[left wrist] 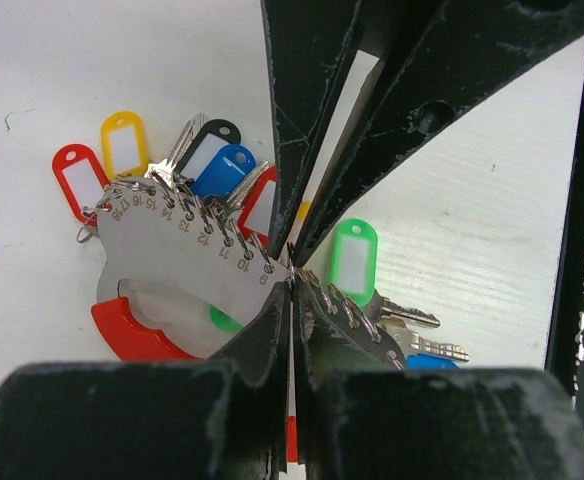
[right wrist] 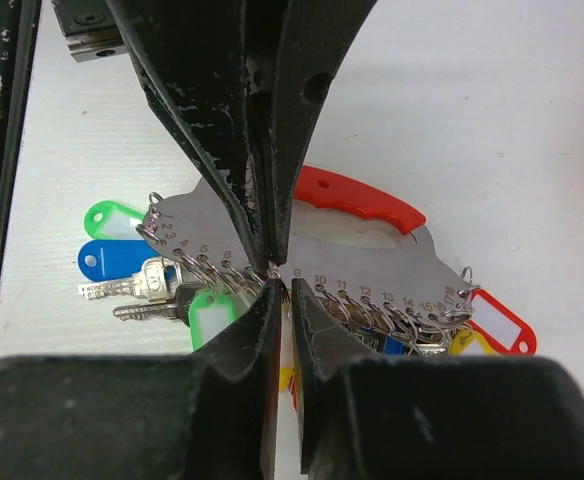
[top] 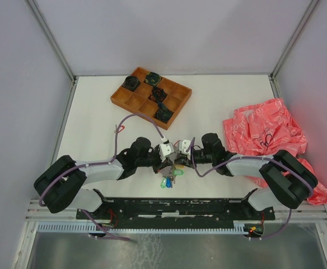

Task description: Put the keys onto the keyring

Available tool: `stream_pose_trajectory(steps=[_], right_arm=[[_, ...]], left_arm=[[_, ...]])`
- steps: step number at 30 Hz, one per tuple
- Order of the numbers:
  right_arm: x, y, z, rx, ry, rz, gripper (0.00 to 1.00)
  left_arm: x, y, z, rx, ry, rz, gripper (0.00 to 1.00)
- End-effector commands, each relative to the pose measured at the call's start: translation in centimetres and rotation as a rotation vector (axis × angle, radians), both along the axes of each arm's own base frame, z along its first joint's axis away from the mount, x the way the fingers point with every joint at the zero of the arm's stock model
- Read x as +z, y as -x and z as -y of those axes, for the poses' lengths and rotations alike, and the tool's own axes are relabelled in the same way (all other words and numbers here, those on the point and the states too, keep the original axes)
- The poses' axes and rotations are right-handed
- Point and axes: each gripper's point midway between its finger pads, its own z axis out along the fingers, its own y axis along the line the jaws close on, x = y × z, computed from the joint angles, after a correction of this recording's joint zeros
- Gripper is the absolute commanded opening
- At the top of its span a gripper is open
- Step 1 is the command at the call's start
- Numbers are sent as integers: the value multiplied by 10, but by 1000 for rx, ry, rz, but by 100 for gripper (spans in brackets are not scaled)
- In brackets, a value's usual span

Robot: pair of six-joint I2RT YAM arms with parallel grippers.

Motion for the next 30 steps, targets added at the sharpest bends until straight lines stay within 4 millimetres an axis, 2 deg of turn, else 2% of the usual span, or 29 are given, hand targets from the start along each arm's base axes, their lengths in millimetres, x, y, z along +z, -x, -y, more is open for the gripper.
stream_pose_trajectory(steps=[1, 6, 11, 15, 22, 25, 30], right_arm=[[20, -3, -9, 30, -69, 27, 13], [19, -5, -8, 22, -62, 26, 1], [24, -9, -5, -10, -63, 56, 1], [27, -12, -4, -28, -75, 70, 1], [28, -19, -2, -66, -75, 96, 1], [29, -22, 1, -80, -86, 143, 1], [38, -26, 2, -130, -119, 146, 1]], left_arm=[[21, -4, 13, -49, 61, 64, 3], [26, -6, 11, -33, 69, 86, 3], [33, -16, 3, 50, 71, 121, 23], [47, -32, -9, 180, 111, 177, 36], [73, -79, -52, 589, 187, 208, 50], [70, -101, -74, 749, 178, 147, 52], [60, -137, -125, 1041, 197, 9, 58]])
